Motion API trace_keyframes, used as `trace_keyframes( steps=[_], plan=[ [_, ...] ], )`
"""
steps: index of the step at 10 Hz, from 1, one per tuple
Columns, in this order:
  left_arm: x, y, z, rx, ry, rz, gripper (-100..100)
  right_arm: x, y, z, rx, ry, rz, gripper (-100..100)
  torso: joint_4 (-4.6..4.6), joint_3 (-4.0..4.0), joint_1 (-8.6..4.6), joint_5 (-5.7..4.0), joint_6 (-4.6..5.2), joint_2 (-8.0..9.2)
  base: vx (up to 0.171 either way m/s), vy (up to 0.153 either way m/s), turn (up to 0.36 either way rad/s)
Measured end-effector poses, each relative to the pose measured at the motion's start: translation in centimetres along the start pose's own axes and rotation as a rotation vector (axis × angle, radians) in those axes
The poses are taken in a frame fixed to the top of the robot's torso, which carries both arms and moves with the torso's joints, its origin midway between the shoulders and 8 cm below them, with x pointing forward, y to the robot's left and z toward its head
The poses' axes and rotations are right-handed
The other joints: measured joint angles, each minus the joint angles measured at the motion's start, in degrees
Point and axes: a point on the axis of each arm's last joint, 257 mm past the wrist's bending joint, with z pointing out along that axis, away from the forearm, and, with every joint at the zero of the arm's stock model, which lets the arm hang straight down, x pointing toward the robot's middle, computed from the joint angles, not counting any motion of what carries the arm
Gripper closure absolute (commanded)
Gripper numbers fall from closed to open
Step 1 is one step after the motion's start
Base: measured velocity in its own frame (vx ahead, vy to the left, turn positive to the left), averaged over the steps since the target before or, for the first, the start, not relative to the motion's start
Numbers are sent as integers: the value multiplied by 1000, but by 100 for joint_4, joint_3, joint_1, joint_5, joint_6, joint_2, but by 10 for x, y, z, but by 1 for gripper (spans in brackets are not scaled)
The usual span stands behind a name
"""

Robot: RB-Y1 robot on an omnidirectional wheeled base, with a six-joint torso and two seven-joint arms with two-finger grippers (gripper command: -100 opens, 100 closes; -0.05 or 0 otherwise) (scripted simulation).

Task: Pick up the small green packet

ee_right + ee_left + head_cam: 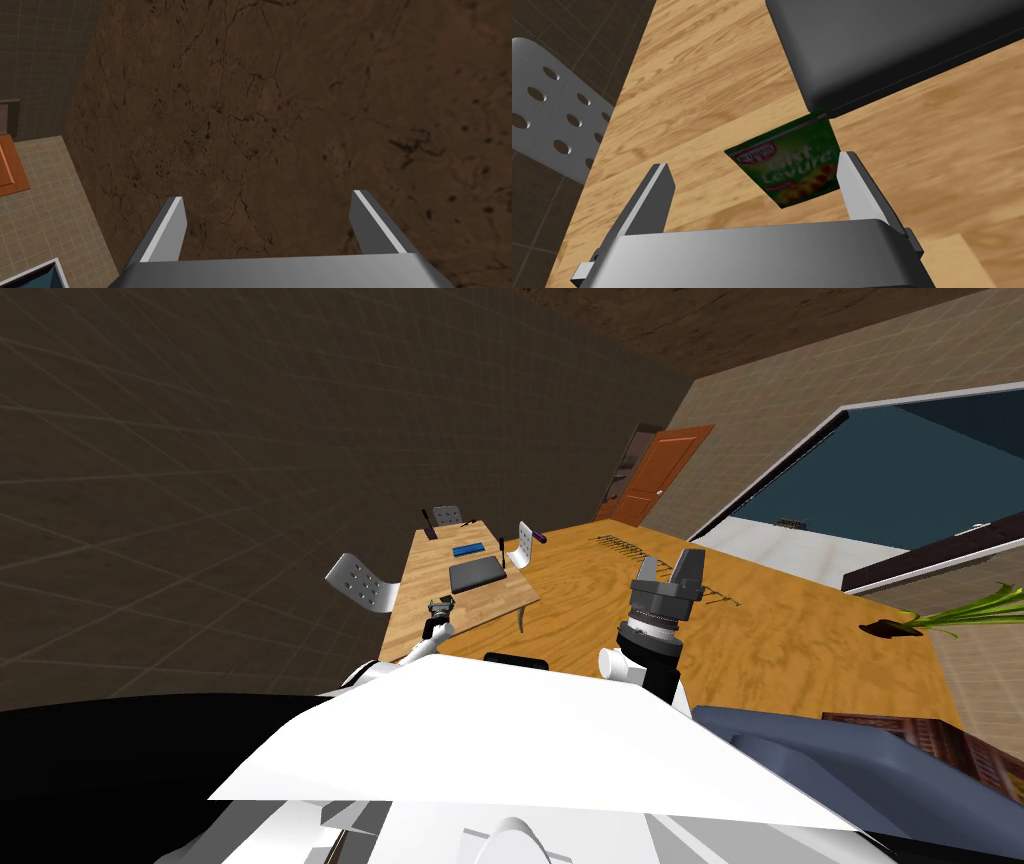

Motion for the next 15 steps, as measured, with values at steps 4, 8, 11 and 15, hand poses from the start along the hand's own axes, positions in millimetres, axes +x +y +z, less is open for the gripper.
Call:
trace_keyframes(
  steps=[4, 8, 11, 15],
  plan=[
    [-19, -28, 11, -16, -74, 79, -100, 0, 0, 0, 0, 0, 0, 0, -1, -4, 3, 1, 0, -7, -19, -10, -56],
    [-32, -48, 17, -40, -134, 137, -100, 0, 0, 0, 0, 0, 0, 0, -2, -6, 4, 2, 0, -11, -9, -6, -46],
    [-42, -67, 23, -55, -179, 186, -100, 0, 0, 0, 0, 0, 0, 0, -2, -6, 4, 1, 1, -11, -10, -6, -45],
    [-51, -82, 25, -82, -228, 225, -100, 0, 0, 0, 0, 0, 0, 0, -3, -7, 4, 2, -1, -11, -6, -5, -47]
  ],
)
